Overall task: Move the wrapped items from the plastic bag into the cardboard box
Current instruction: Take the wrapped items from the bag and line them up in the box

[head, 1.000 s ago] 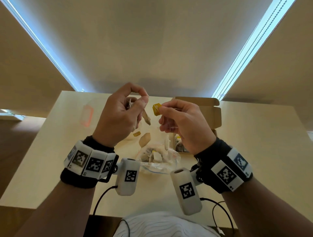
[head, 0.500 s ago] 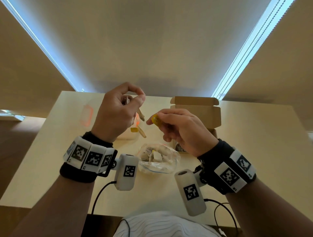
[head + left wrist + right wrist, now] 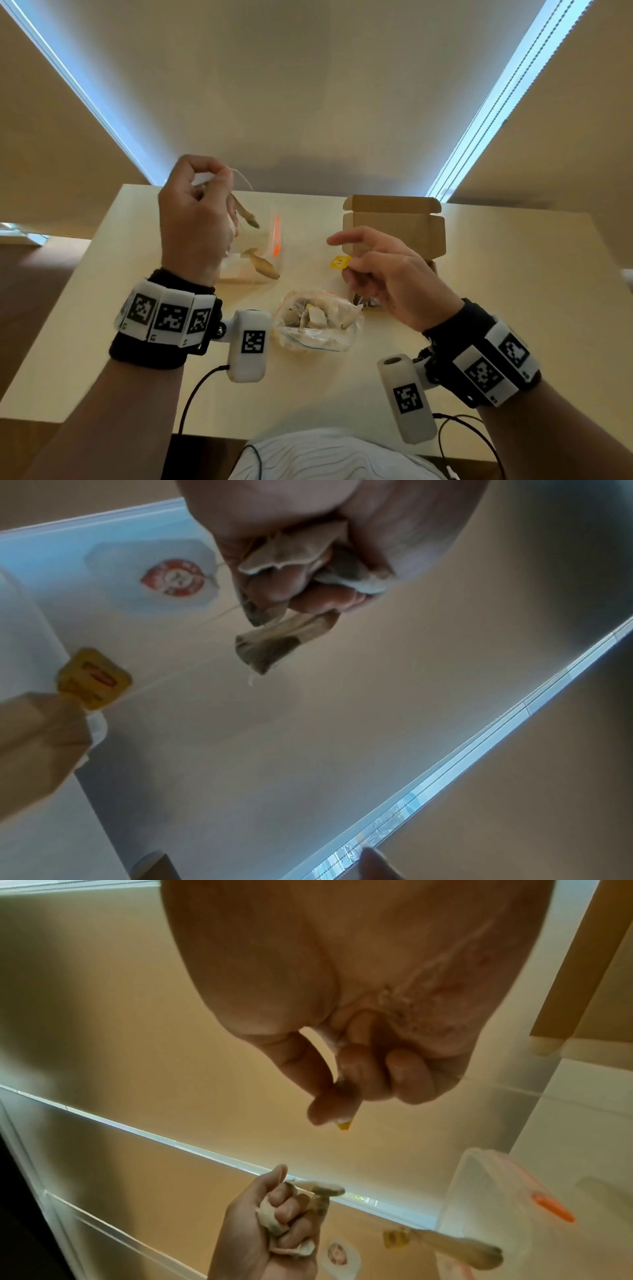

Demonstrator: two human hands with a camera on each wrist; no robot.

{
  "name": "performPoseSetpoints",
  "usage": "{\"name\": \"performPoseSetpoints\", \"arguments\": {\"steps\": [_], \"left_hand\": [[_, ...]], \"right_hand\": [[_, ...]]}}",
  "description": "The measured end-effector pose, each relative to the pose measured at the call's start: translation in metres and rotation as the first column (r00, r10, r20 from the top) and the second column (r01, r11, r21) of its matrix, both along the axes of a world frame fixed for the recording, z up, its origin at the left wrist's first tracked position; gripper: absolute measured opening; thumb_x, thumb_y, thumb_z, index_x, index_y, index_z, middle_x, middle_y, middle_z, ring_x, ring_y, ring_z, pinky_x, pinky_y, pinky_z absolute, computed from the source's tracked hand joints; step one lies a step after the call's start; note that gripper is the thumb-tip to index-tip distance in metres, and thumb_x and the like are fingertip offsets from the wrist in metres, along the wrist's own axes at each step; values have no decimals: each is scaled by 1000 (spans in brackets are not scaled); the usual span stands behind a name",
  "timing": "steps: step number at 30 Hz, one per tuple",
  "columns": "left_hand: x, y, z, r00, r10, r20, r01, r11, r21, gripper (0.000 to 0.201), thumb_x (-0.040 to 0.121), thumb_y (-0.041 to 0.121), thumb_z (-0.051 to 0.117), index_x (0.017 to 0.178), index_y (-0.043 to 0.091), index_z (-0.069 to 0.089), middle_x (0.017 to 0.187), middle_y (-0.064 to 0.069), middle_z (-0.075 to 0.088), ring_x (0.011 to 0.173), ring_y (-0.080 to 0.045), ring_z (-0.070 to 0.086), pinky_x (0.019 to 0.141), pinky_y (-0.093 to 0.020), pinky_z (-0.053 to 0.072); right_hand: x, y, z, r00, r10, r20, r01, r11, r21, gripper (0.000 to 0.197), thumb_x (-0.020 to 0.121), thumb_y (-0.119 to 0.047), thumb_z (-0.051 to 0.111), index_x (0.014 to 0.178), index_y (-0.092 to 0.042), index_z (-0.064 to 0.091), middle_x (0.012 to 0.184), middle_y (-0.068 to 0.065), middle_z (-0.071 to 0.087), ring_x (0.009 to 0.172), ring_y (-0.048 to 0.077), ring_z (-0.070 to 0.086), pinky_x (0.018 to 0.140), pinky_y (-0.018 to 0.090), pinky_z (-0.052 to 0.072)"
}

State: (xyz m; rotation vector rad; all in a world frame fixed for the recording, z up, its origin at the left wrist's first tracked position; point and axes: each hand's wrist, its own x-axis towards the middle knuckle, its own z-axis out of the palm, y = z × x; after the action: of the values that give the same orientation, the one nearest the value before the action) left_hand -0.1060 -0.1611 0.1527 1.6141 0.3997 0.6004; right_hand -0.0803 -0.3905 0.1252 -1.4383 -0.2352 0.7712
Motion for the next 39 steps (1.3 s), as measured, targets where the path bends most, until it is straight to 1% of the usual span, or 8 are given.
{"name": "performPoseSetpoints", "arguments": {"steps": [10, 14, 19, 26, 28, 31, 35, 39], "left_hand": [[-8, -26, -46, 847, -471, -247, 521, 829, 204, 25, 92, 16, 67, 114, 28, 64, 62, -23, 54, 43, -11, 41, 42, -22, 38], [-10, -55, -72, 679, -620, -394, 730, 626, 272, 34, 80, 40, 77, 109, 45, 60, 56, 0, 47, 47, -6, 34, 49, -19, 33], [-7, -78, -88, 633, -610, -477, 770, 563, 301, 61, 82, 31, 78, 138, 26, 53, 49, 11, 38, 44, -4, 38, 49, -13, 31], [-5, -75, -88, 673, -627, -392, 733, 633, 247, 10, 90, 25, 68, 81, 26, 71, 75, 7, 70, 73, -11, 63, 74, -37, 51], [-6, -72, -84, 688, -630, -362, 711, 685, 161, 13, 93, 27, 65, 85, 26, 74, 87, 1, 75, 86, -17, 68, 85, -42, 52], [-6, -67, -78, 735, -624, -265, 666, 739, 104, 13, 90, 37, 63, 88, 28, 73, 90, -3, 65, 88, -22, 65, 84, -41, 52], [-7, -66, -58, 753, -643, -140, 649, 761, 0, 11, 92, 5, 62, 95, 8, 72, 73, 13, 62, 51, 2, 52, 52, -8, 40], [-7, -68, -46, 754, -652, -80, 632, 754, -178, 12, 88, 15, 63, 94, 7, 70, 52, 6, 54, 35, -2, 38, 37, -15, 32]], "right_hand": [[9, -14, 14, 981, -123, 152, 109, 989, 103, 23, 99, 4, 42, 99, -2, 65, 78, 8, 69, 62, 16, 53, 57, 22, 45], [11, -7, 25, 979, -132, 152, 103, 978, 182, 23, 99, 2, 41, 101, -1, 64, 85, 12, 70, 69, 20, 60, 66, 30, 48], [12, -1, 44, 984, -178, 27, 161, 936, 312, 25, 101, -9, 40, 101, -2, 64, 88, 13, 72, 74, 21, 65, 72, 32, 49], [22, -12, 56, 977, -211, 37, 180, 905, 386, 20, 95, -7, 47, 105, -2, 64, 91, 11, 74, 82, 22, 70, 76, 29, 55], [31, -24, 46, 940, -264, 214, 209, 945, 252, 29, 86, 0, 48, 110, -3, 64, 97, 9, 75, 93, 23, 71, 87, 31, 55], [42, -43, 16, 696, -65, 716, 385, 874, -295, 31, 93, 1, 49, 116, -13, 65, 101, -6, 75, 96, 4, 69, 85, 11, 49], [43, -51, -23, 706, 222, 673, 324, 744, -585, 20, 99, -19, 55, 108, -19, 73, 88, -15, 71, 78, -8, 62, 71, -1, 41], [33, -40, -39, 770, 233, 594, 241, 755, -609, 18, 98, -25, 59, 101, -21, 76, 76, -25, 63, 74, -16, 57, 70, 3, 41]]}}
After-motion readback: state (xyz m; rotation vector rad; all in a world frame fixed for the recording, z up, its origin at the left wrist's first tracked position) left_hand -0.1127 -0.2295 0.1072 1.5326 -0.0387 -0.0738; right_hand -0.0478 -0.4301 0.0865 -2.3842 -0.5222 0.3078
